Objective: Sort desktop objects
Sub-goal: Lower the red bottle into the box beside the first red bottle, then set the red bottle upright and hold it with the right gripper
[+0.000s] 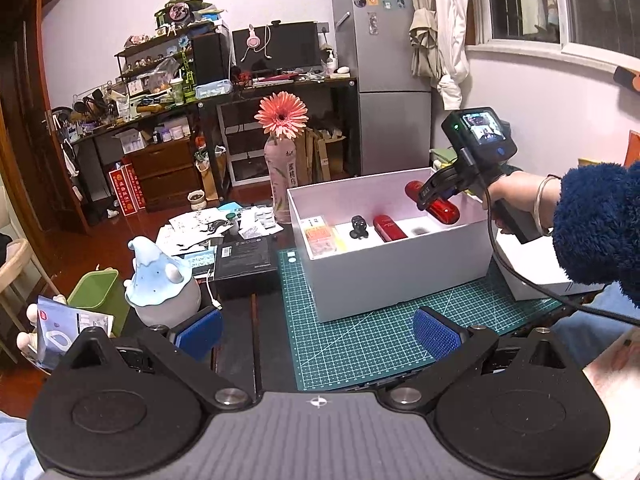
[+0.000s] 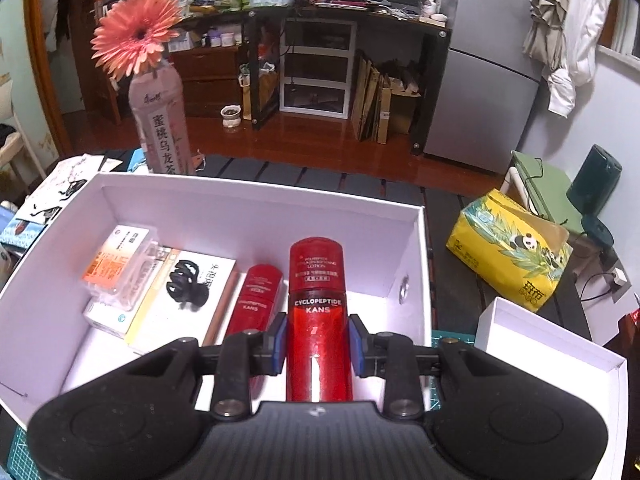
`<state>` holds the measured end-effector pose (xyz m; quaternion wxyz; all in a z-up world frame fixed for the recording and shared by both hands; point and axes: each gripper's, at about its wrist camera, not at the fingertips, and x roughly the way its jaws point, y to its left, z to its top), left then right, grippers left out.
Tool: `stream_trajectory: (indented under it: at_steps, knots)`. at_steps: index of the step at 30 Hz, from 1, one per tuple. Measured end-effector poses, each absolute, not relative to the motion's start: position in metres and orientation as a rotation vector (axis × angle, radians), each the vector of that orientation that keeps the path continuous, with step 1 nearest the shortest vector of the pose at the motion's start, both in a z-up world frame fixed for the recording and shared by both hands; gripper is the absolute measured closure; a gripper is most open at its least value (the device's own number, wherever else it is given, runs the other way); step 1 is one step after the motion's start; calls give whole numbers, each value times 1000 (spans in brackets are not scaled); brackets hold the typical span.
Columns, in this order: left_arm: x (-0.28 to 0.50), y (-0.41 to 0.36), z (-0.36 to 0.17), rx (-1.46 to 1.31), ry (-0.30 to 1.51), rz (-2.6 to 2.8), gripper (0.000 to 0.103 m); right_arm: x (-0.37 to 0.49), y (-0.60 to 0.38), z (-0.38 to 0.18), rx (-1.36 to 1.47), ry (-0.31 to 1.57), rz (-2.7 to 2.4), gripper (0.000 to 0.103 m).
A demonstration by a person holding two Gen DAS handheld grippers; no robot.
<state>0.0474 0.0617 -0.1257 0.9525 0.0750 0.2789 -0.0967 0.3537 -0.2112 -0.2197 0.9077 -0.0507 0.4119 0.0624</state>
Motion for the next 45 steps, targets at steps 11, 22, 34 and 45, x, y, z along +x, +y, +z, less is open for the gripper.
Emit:
stream_trajectory:
  at_steps: [11,22,34,45]
  knots:
    - [44,65,-123,130,553,-209,0,367,-204,-226,-98,930,112,74]
    - [43,71,-121,94,546,-228,0,379,-190,-238,-132,1001,93,74]
    - [45,81,-122,43,554,-254,0,398,-177,-249,-152,1077,43,74]
    - [46,85,-123,23,555,-268,0,419,-188,-253,-84,1170,13,74]
